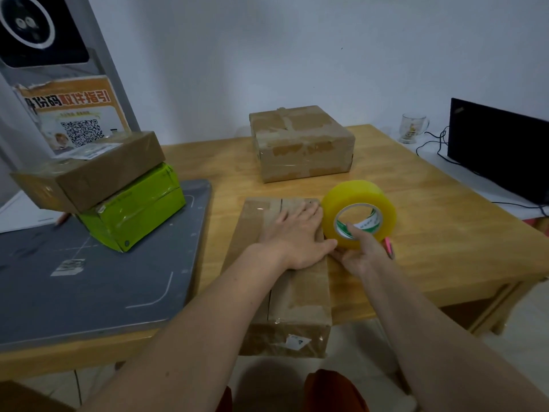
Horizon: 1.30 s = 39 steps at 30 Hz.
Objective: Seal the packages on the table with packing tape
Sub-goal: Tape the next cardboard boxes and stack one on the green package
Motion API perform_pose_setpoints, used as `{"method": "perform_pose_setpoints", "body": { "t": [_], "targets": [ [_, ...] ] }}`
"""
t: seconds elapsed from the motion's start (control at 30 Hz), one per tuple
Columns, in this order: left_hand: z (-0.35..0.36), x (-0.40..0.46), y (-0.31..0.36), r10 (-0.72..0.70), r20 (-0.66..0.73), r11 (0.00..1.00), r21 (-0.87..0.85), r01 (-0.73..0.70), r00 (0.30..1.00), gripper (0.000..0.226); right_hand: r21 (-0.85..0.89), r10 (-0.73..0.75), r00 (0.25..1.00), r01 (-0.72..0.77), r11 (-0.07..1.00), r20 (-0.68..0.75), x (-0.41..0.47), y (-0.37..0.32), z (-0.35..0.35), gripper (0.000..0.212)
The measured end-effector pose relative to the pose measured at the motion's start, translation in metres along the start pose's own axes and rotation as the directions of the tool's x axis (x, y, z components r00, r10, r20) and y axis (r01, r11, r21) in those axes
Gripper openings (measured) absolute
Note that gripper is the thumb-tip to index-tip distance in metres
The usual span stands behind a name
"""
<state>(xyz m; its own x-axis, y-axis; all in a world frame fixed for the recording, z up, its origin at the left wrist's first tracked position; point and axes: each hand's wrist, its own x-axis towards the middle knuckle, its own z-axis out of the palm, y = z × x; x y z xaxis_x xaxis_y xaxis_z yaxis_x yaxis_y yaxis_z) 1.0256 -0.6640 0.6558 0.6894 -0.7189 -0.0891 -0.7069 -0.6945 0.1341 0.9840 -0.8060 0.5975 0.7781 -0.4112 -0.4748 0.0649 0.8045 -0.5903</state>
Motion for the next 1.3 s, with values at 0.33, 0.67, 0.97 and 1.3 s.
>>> {"method": "perform_pose_setpoints", "body": {
  "t": [0.33, 0.67, 0.97, 1.3],
  "targets": [
    [-0.023, -0.011, -0.011, -0.558, 0.195, 0.801, -0.131, 0.585, 0.807, 0.152, -0.067, -0.032, 0.999, 0.030, 0.997, -0.033, -0.001, 0.005, 0.003, 0.006],
    [-0.028, -0.010, -0.016, -0.570, 0.148, 0.766, -0.261, 0.587, 0.808, 0.138, 0.005, 0.108, 0.992, -0.107, 0.994, -0.067, -0.027, 0.019, 0.037, 0.041],
    [-0.038, -0.027, -0.037, -0.252, 0.177, 0.353, -0.898, 0.261, 0.951, 0.029, -0.698, -0.510, 0.841, 0.476, 0.535, 0.183, -0.049, -0.025, 0.129, 0.057],
    [-0.037, -0.022, -0.020, -0.387, -0.032, 0.290, -0.953, 0.089, 0.922, 0.034, -0.857, -0.429, 0.878, 0.379, 0.350, 0.213, -0.040, -0.016, 0.144, 0.053]
  ]
}}
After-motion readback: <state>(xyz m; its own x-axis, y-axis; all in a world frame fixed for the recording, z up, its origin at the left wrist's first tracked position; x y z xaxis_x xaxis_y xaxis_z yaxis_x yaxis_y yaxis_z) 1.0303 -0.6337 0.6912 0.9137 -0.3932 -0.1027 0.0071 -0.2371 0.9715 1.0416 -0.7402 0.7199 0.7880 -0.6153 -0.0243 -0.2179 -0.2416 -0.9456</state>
